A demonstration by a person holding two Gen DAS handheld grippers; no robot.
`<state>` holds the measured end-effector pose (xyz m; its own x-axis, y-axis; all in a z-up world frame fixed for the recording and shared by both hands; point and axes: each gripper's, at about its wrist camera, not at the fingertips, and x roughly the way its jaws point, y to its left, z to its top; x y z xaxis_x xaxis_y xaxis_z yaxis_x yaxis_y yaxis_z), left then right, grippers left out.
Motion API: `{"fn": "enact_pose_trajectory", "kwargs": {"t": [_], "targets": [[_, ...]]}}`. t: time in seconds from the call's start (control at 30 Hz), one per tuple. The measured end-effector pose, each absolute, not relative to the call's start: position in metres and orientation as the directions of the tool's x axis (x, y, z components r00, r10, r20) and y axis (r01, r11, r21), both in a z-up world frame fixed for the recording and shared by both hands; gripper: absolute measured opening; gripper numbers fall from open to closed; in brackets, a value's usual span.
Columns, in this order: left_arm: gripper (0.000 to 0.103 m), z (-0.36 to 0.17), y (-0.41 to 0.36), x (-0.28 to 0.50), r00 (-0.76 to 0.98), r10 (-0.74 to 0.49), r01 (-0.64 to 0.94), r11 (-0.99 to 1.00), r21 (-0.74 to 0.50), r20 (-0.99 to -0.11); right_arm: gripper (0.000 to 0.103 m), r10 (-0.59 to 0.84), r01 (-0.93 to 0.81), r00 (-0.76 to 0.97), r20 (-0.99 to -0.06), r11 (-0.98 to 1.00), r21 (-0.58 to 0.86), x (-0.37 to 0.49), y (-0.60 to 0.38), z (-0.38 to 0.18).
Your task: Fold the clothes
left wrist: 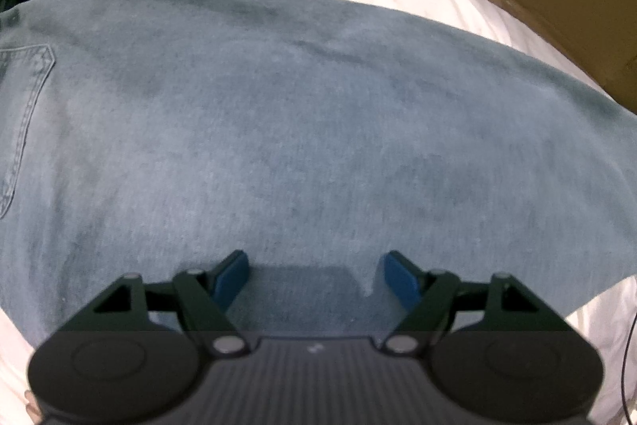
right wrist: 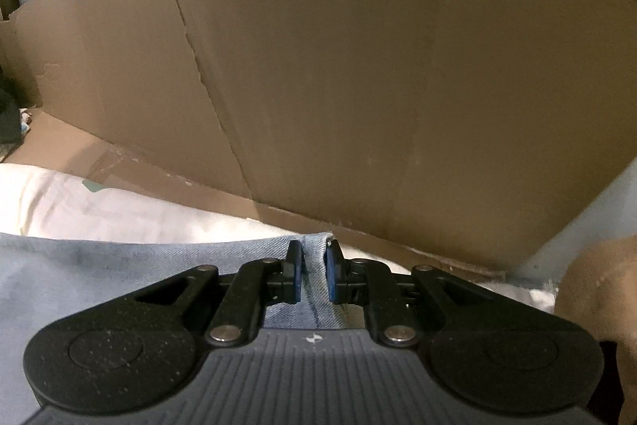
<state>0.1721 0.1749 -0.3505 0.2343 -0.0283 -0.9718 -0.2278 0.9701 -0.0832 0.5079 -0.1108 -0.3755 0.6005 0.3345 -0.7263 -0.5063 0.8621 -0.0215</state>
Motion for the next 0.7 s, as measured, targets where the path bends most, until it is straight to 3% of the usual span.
{"fn": "enact_pose_trajectory", "kwargs": {"t": [0.47,0.53,0.57,0.6,0.7], "targets": [[0.079,-0.352,0.174,0.17,0.237,-0.029,-0.216,0.973,-0.082,-0.971,0.011,0.333,-0.507,0.579,-0.744,0.862,-0.009,0.527,-0.103,-0.388],[0.079,-0.349,0.176,0.171,0.252,-0.029,-0.209,0.974,-0.084,-0.967,0.014,0.328,-0.495,0.571,-0.752,0.869,0.004,0.528,-0.104,-0.388],[0.079,-0.347,0.177,0.172,0.262,-0.025,-0.21,0.974,-0.083,-0.965,0.019,0.328,-0.489,0.574,-0.751,0.872,0.008,0.527,-0.105,-0.385],[0.079,-0.345,0.179,0.172,0.272,-0.02,-0.214,0.974,-0.08,-0.962,0.03,0.329,-0.485,0.578,-0.747,0.875,0.01,0.526,-0.106,-0.381],[0.079,-0.343,0.18,0.172,0.285,-0.023,-0.212,0.974,-0.086,-0.958,0.038,0.337,-0.483,0.605,-0.722,0.875,0.003,0.517,-0.115,-0.365]]}}
